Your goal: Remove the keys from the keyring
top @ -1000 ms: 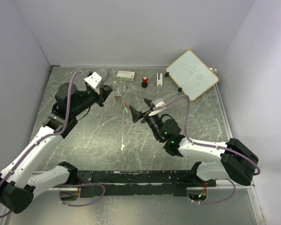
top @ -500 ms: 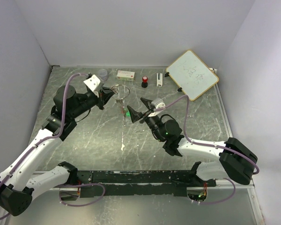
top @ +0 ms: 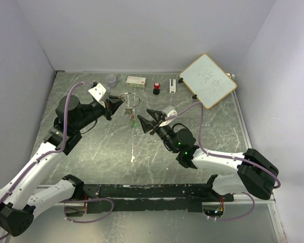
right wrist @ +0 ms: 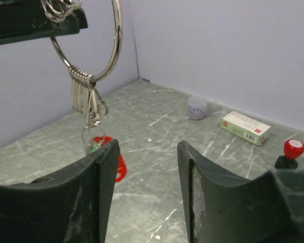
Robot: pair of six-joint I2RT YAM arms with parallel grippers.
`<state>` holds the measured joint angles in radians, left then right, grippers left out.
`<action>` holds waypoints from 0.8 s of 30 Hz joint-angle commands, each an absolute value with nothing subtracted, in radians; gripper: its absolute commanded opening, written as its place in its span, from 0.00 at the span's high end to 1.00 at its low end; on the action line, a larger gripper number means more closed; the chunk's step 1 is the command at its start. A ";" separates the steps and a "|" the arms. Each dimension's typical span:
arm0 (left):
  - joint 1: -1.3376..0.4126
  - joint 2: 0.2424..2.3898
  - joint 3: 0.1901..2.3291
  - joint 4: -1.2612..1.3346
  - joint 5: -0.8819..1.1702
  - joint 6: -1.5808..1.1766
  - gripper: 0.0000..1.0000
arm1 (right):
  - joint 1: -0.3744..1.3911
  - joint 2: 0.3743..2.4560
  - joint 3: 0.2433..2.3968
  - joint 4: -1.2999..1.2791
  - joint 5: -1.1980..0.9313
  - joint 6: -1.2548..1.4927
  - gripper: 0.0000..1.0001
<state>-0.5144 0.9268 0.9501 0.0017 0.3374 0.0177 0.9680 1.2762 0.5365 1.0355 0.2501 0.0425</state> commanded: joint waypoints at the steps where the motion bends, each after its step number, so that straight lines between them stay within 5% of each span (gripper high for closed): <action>1: -0.523 0.907 0.946 0.072 0.339 0.002 0.93 | 0.969 1.258 0.559 1.014 0.197 0.077 0.51; 24: -0.524 0.887 0.934 0.084 0.336 0.001 0.93 | 0.968 1.334 0.612 0.989 0.110 0.109 0.53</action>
